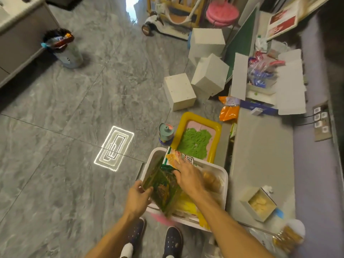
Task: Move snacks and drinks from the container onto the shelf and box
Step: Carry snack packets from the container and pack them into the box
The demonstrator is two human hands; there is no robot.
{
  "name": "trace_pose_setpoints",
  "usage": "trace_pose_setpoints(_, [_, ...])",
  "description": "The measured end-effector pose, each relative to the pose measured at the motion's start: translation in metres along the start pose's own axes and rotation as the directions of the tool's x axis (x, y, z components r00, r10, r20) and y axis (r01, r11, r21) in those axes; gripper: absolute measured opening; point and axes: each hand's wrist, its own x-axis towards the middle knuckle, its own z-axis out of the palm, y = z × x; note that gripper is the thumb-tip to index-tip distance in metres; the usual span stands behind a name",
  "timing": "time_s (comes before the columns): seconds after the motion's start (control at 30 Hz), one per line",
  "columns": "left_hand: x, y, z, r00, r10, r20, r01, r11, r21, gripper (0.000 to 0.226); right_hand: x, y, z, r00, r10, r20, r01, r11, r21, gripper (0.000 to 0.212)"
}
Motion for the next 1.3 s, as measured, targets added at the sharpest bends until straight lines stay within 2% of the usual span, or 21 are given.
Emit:
trace_pose_setpoints(0.23, [-0.043,0.107,-0.043,0.963,0.259,0.068,-0.268,0.928,0.258,0.019,-0.056,0.000,-0.111,0.987,0.050,-0.156,-0.033,0.993,0.115,0.051])
trace_pose_setpoints(0.33, [-0.063,0.160,-0.063,0.936,0.338,0.097,-0.351,0.899,0.263,0.011,-0.086,-0.010,-0.160,0.971,0.068,-0.231,-0.034,0.988,0.150,0.050])
trace_pose_setpoints(0.4, [-0.070,0.188,-0.076,0.911,0.390,0.133,-0.412,0.872,0.265,0.022,-0.103,-0.015,-0.188,0.955,0.088,-0.284,-0.044,0.986,0.159,0.050])
trace_pose_setpoints(0.5, [-0.102,0.239,-0.088,0.852,0.482,0.204,-0.522,0.812,0.261,0.010,-0.126,-0.026,-0.227,0.927,0.114,-0.358,-0.057,0.985,0.165,0.052])
trace_pose_setpoints(0.53, [-0.115,0.258,-0.093,0.828,0.513,0.226,-0.559,0.785,0.268,0.013,-0.134,-0.031,-0.239,0.914,0.118,-0.389,-0.059,0.985,0.162,0.057])
trace_pose_setpoints(0.63, [-0.135,0.306,-0.102,0.742,0.602,0.294,-0.669,0.687,0.283,0.009,-0.158,-0.044,-0.273,0.846,0.182,-0.502,-0.082,0.973,0.214,0.074])
trace_pose_setpoints(0.7, [-0.140,0.333,-0.100,0.681,0.640,0.355,-0.732,0.613,0.298,0.016,-0.177,-0.049,-0.288,0.793,0.218,-0.568,-0.119,0.971,0.206,0.082])
trace_pose_setpoints(0.8, [-0.149,0.365,-0.082,0.566,0.687,0.457,-0.824,0.491,0.282,0.026,-0.213,-0.051,-0.305,0.715,0.273,-0.643,-0.188,0.962,0.200,0.084])
trace_pose_setpoints(0.9, [-0.192,0.380,-0.056,0.462,0.687,0.560,-0.885,0.394,0.246,0.015,-0.265,-0.054,-0.309,0.641,0.331,-0.693,-0.273,0.942,0.198,0.077])
trace_pose_setpoints(1.0, [-0.243,0.379,-0.025,0.329,0.698,0.637,-0.944,0.255,0.208,0.022,-0.326,-0.053,-0.302,0.550,0.419,-0.723,-0.404,0.891,0.209,0.064])
trace_pose_setpoints(1.13, [-0.306,0.357,0.017,0.155,0.657,0.738,-0.988,0.093,0.125,0.045,-0.421,-0.066,-0.278,0.412,0.512,-0.754,-0.552,0.799,0.241,0.054])
trace_pose_setpoints(1.3, [-0.415,0.301,0.052,-0.064,0.516,0.854,-0.998,-0.014,-0.066,0.018,-0.543,-0.096,-0.225,0.211,0.602,-0.770,-0.671,0.662,0.334,0.059])
